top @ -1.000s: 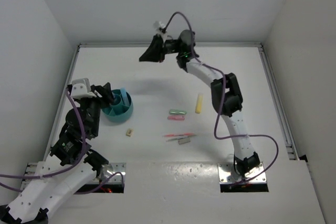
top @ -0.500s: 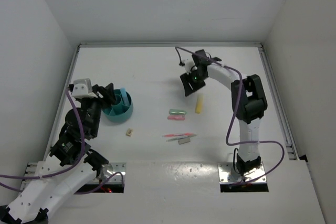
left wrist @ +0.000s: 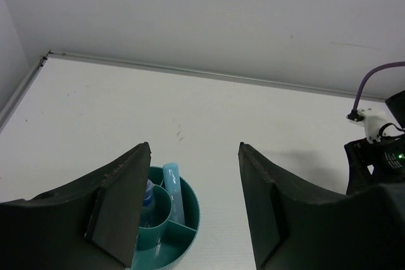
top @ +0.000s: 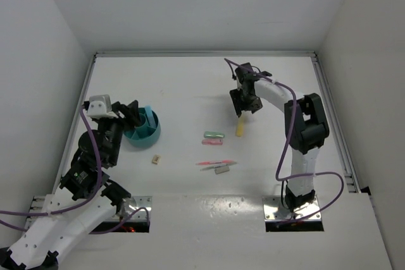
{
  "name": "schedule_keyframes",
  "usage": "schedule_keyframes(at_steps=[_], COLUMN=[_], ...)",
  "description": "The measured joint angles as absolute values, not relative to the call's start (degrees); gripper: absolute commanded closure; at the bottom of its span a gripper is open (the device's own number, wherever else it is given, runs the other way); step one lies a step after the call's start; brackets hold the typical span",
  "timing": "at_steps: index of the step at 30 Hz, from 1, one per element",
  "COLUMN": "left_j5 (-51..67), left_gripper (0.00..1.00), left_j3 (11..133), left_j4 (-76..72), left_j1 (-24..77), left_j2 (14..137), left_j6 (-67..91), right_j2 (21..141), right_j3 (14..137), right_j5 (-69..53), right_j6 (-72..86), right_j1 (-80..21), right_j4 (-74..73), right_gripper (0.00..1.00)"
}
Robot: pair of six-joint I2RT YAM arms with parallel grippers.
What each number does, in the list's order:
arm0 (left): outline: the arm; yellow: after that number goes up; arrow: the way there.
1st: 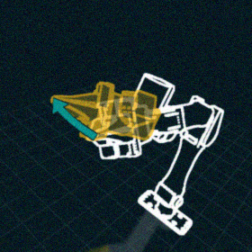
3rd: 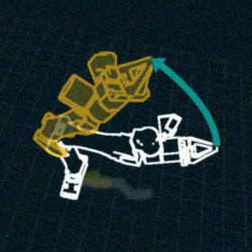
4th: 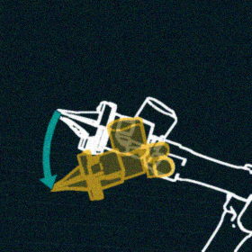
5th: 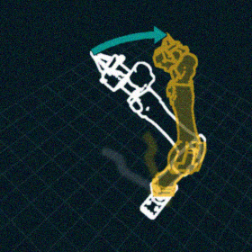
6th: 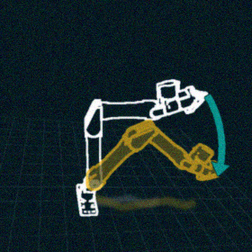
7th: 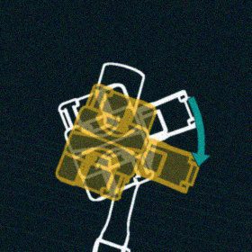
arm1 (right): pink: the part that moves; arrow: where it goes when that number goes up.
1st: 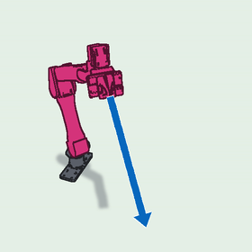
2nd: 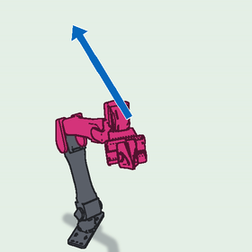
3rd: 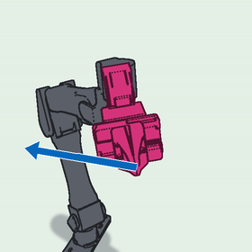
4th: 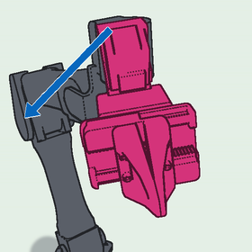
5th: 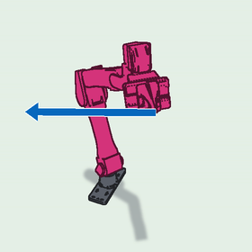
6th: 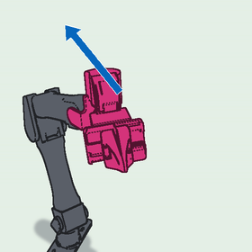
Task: Sort the stationery into containers
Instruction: Pick up the stationery from the center of the board, then place the stationery in the storage box.
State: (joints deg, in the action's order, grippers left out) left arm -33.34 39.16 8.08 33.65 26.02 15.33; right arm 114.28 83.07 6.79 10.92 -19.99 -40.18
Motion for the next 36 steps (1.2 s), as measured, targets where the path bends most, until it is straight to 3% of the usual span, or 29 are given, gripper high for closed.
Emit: schedule_keyframes(at_steps=[6, 14, 24, 29, 36], left_j5=[-32.9, -32.8, -32.7, -32.8, -33.7], left_gripper=[0.37, 0.37, 0.37, 0.37, 0.37], left_j3=[39.2, 39.2, 39.2, 39.2, 39.2], left_j4=[8.1, 8.1, 8.1, 8.1, 8.1], left_j1=[33.6, 33.6, 33.6, 33.6, 33.6], left_j2=[25.8, 25.6, 25.6, 25.6, 25.6], left_j6=[15.4, 15.4, 15.5, 15.5, 15.5], right_j2=[116.4, 120.3, 121.2, 121.3, 120.6], right_j3=[82.7, 83.7, 84.0, 85.5, 88.8], right_j5=[3.5, 1.9, -1.2, -11.1, -25.6], right_j6=[15.9, 21.7, 23.8, 12.9, -11.1], right_j1=[-20.0, -20.0, -19.9, -21.2, -28.4], right_j4=[-40.9, -40.8, -40.2, -36.0, -18.0], right_gripper=[0.49, 0.52, 0.99, 1.0, 1.0])
